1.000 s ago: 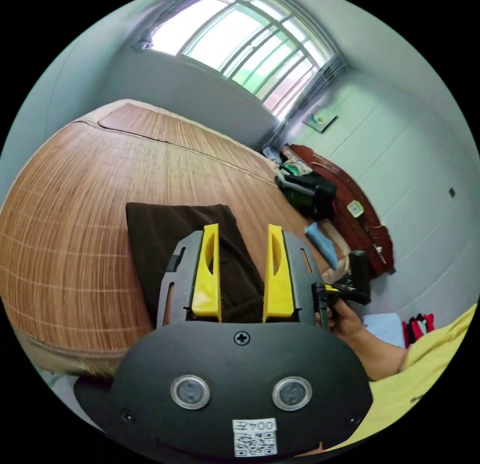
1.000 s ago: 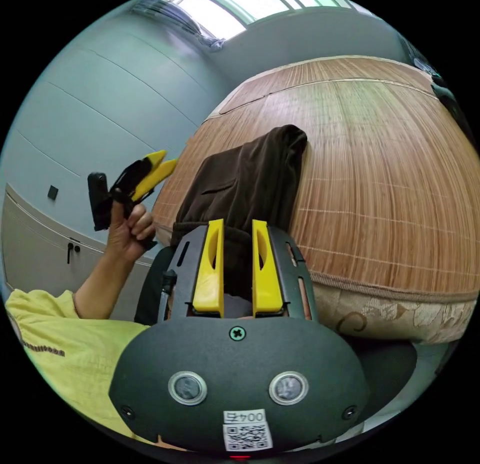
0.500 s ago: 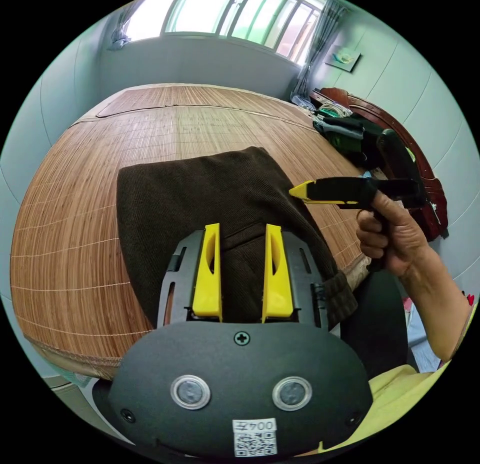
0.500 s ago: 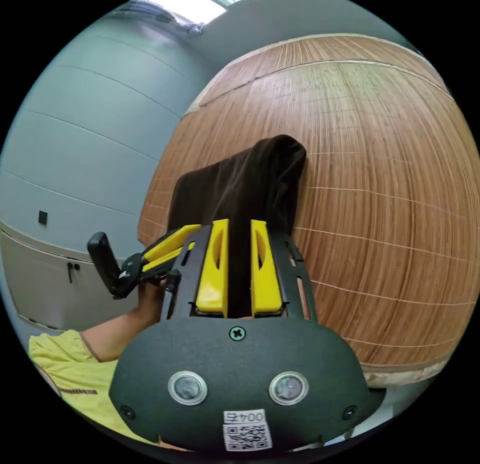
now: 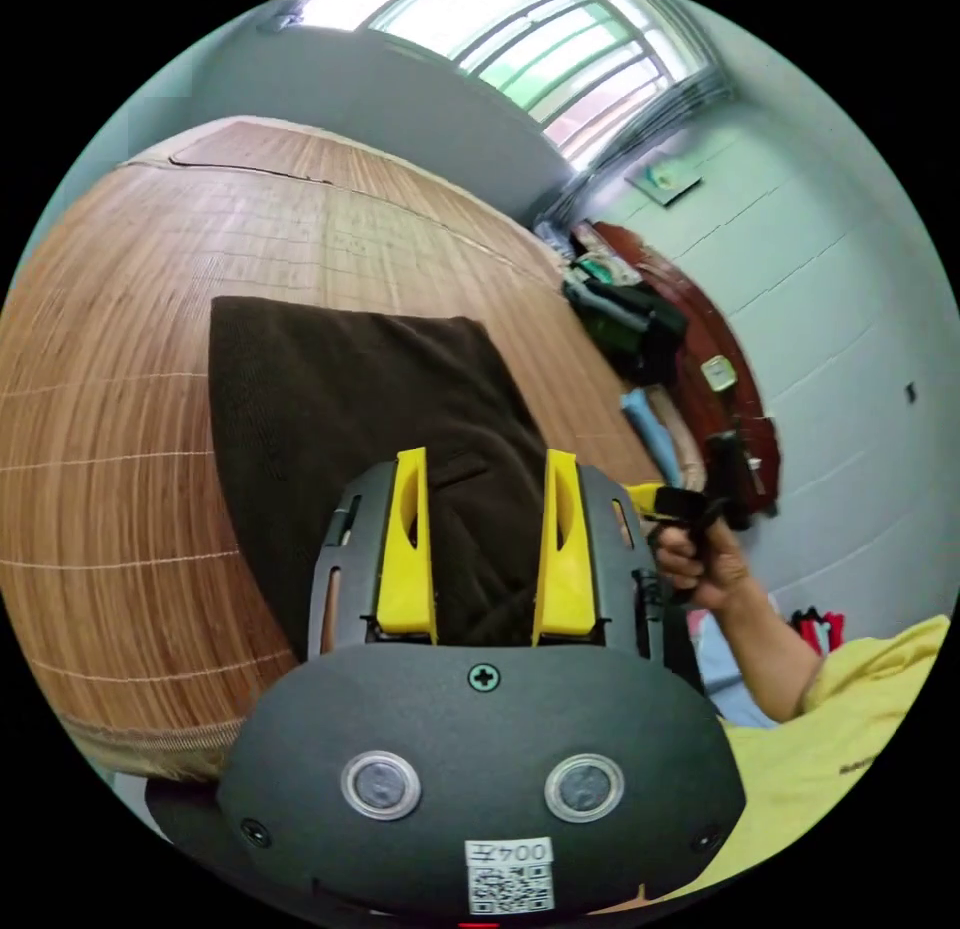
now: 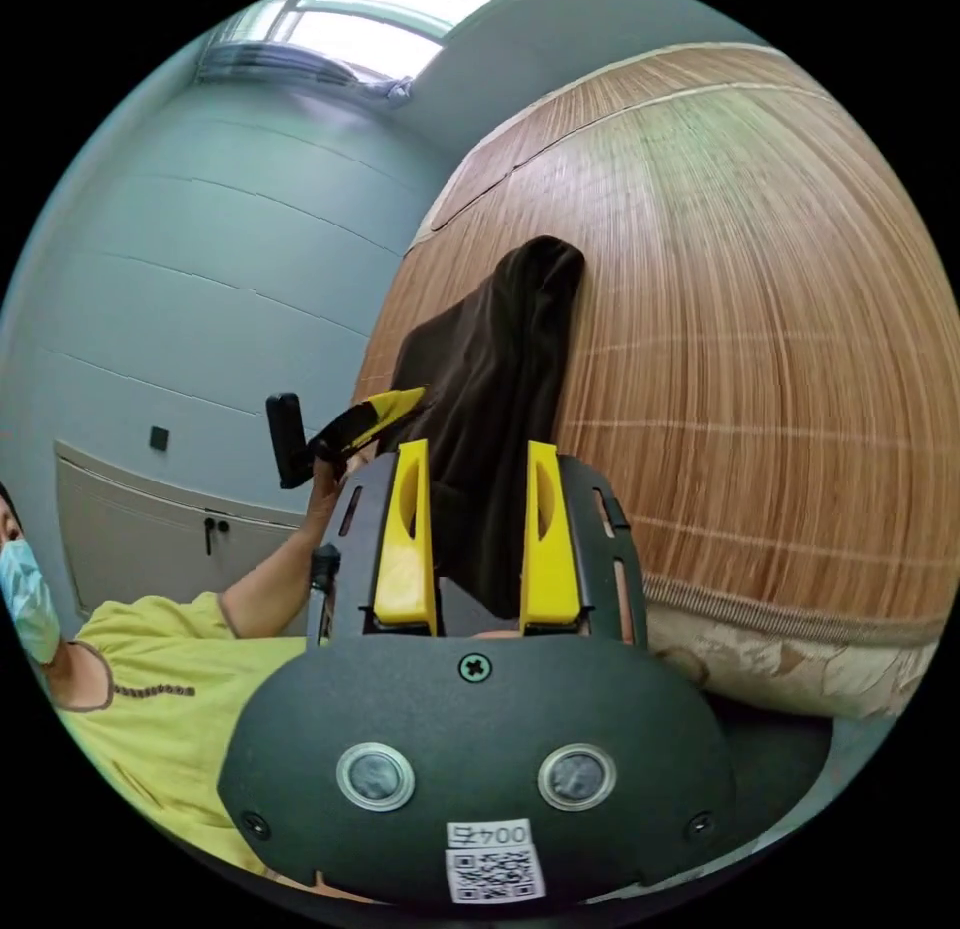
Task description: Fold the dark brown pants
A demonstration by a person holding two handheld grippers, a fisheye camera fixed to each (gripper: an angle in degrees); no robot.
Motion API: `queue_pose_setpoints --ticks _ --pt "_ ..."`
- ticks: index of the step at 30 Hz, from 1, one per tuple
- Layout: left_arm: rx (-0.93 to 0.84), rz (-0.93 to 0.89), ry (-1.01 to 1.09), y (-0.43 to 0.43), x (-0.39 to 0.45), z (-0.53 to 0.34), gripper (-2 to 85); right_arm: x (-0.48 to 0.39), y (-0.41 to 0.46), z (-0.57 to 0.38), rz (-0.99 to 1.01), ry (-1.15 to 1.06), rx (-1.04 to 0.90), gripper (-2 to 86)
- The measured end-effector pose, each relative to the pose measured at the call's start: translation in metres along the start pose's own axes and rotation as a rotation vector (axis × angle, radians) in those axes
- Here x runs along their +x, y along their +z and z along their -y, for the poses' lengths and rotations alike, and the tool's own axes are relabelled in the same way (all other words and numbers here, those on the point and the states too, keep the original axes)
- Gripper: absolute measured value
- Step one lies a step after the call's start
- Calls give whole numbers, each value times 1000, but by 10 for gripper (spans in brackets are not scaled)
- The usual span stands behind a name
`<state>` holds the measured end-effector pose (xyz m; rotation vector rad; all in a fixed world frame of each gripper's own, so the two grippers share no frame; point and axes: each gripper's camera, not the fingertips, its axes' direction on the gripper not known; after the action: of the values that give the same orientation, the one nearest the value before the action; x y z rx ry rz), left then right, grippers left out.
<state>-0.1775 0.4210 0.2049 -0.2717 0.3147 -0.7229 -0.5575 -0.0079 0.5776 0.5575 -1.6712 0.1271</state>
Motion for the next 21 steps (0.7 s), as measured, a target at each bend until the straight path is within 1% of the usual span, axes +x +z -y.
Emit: queue_pose_setpoints --ticks 2,4,6,10,11,14,16,19,21 --pt "87 -33 11 -40 0 -21 156 17 -7 -21 99 37 28 149" --pt "122 -25 -7 -67 -7 -44 162 30 -5 -30 135 68 32 160" --pt "153 -37 -82 -90 -26 -70 169 40 -2 -35 157 87 34 171" --pt "166 -109 -350 -106 -75 -131 187 48 4 -24 198 106 36 185" --pt "170 -119 -414 -104 -81 -145 193 46 4 -15 186 100 33 187" --pt "162 -138 -523 -92 -85 -164 213 31 4 19 134 48 19 194" --pt "129 -130 -533 -83 -81 -166 220 19 3 44 81 4 11 197" --pt "124 -46 -508 -81 -75 -160 222 6 5 83 -6 -42 -10 199" --pt "120 -65 -527 -83 -82 -159 219 5 9 104 -50 -48 -23 199"
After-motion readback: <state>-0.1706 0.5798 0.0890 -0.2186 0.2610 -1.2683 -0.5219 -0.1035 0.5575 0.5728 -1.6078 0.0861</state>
